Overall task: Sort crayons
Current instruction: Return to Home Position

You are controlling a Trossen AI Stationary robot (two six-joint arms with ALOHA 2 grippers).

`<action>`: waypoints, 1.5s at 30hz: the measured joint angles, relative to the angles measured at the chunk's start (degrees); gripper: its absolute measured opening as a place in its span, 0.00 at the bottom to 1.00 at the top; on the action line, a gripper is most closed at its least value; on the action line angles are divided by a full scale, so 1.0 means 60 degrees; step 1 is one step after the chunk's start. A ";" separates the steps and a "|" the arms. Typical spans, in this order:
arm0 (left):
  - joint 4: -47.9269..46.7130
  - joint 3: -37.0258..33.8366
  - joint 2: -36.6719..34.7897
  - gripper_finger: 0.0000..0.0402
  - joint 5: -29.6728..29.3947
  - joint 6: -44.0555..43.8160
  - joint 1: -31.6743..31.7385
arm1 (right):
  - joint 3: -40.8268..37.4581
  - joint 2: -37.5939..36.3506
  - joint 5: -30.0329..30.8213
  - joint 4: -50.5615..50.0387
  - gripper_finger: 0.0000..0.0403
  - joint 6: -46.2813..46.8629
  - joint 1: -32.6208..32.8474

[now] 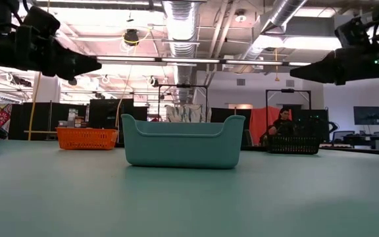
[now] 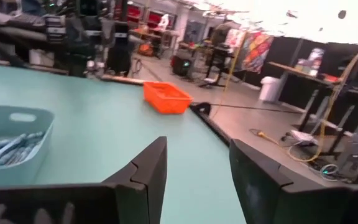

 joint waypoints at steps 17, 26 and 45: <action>-0.1215 -0.0020 -0.0898 0.39 0.0443 -0.0429 0.0002 | -0.0011 -0.3483 -0.2674 -0.3660 0.43 0.1221 -0.1749; -0.1396 -0.0025 -0.0954 0.39 -0.0086 -0.0219 0.0004 | -0.0011 -0.3546 -0.2319 -0.3677 0.43 0.1236 -0.1285; -0.1246 -0.0029 -0.0950 0.39 0.1558 0.0642 -0.0002 | -0.0018 -0.3535 -0.2821 -0.3823 0.43 0.1865 -0.0324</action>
